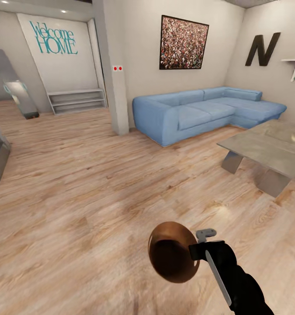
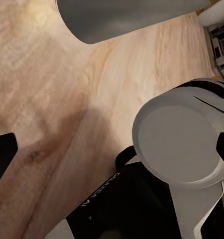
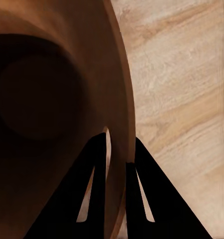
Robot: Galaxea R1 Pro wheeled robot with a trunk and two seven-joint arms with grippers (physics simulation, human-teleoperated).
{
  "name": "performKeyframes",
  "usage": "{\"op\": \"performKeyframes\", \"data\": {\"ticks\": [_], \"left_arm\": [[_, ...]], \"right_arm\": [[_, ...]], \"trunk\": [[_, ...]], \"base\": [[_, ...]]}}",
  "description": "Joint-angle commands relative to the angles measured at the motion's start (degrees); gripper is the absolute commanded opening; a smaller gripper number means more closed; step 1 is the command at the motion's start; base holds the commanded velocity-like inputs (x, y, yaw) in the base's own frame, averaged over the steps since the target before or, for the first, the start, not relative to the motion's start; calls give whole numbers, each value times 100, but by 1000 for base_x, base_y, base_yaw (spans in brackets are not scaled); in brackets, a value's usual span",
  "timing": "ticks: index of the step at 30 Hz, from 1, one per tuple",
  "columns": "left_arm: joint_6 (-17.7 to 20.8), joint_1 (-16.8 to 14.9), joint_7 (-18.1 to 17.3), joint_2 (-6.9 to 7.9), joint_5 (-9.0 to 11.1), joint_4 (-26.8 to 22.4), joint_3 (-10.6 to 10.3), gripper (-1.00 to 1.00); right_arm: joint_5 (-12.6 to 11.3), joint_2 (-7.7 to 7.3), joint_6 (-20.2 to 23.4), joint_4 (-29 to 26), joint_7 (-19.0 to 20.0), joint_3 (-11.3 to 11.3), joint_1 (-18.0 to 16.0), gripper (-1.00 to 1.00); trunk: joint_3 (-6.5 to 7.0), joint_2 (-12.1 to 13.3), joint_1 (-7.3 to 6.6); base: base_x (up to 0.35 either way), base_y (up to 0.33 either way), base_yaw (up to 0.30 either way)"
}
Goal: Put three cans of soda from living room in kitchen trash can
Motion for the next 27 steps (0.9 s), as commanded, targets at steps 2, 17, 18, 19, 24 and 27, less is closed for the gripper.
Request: {"op": "performKeyframes", "data": {"ticks": [2,17,18,19,24,27], "left_arm": [[0,0,1,0,0,0,0,100],[0,0,-1,0,0,9,0,100],[0,0,-1,0,0,9,0,100],[0,0,-1,0,0,9,0,100],[0,0,-1,0,0,9,0,100],[0,0,-1,0,0,9,-2,100]], "right_arm": [[-102,1,-3,-2,74,-3,-2,-100],[-103,1,-3,-1,74,2,-2,-100],[-103,1,-3,-1,74,1,-2,-100],[-103,1,-3,-1,74,1,-2,-100],[-103,2,-3,-1,74,3,-2,-100],[-103,1,-3,-1,74,4,-2,-100]], "trunk": [[1,0,0],[1,0,0],[1,0,0],[1,0,0],[1,0,0],[1,0,0]], "base": [[0,0,-300],[0,0,-300],[0,0,-300],[0,0,-300],[0,0,-300],[0,0,-300]]}}
